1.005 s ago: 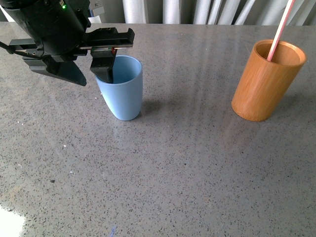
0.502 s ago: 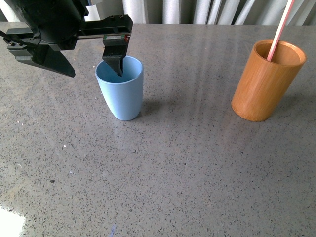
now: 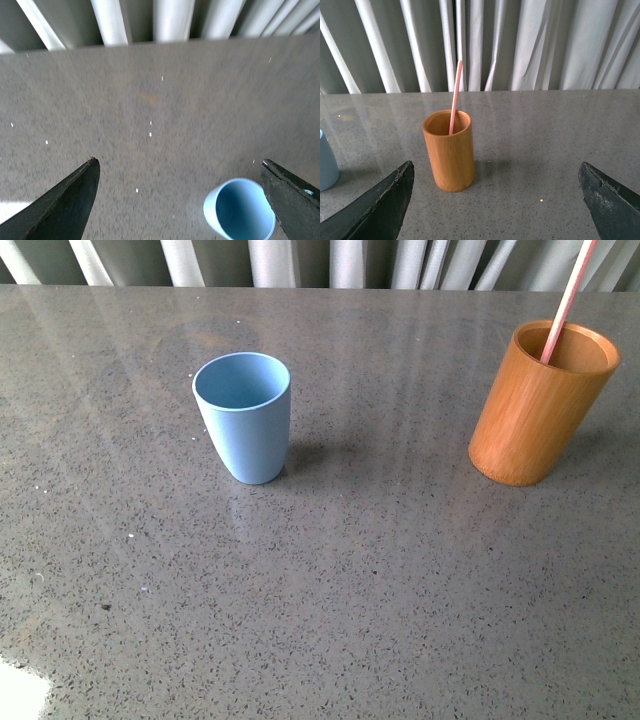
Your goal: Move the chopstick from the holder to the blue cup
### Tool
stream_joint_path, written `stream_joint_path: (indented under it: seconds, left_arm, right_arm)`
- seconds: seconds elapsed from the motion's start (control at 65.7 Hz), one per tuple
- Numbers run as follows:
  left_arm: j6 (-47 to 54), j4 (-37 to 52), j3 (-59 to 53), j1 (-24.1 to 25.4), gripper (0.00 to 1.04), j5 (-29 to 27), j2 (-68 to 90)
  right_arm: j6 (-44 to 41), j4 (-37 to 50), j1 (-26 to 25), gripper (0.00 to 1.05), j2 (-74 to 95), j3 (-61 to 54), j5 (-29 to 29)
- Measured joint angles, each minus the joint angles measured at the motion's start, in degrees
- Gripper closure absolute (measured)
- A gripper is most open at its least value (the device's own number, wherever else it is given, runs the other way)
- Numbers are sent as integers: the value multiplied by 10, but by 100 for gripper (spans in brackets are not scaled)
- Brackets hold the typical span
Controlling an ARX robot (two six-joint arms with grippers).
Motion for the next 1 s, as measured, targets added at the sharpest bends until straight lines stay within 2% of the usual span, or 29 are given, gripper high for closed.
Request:
stream_joint_path:
  seconds: [0.122, 0.167, 0.213, 0.304, 0.442, 0.67, 0.776, 0.807, 1.005]
  left_arm:
    - [0, 85, -59, 14, 10, -7, -59]
    - [14, 192, -104, 13, 18, -69, -75]
    - [20, 275, -148, 13, 26, -99, -87]
    - [29, 396, -243, 21, 42, -105, -115]
    - [33, 454, -343, 35, 65, -92, -166]
    - [34, 488, -457, 56, 104, -73, -239]
    - [36, 493, -508, 66, 103, -63, -283]
    - [36, 493, -524, 85, 103, -34, -299]
    - [37, 484, -572, 104, 103, -26, -359]
  right_arm:
    - [0, 0, 0, 9, 0, 0, 0]
    - [0, 0, 0, 9, 0, 0, 0]
    - [0, 0, 0, 9, 0, 0, 0]
    - [0, 0, 0, 9, 0, 0, 0]
    - [0, 0, 0, 9, 0, 0, 0]
    - [0, 0, 0, 9, 0, 0, 0]
    - [0, 0, 0, 9, 0, 0, 0]
    - [0, 0, 0, 9, 0, 0, 0]
    - [0, 0, 0, 9, 0, 0, 0]
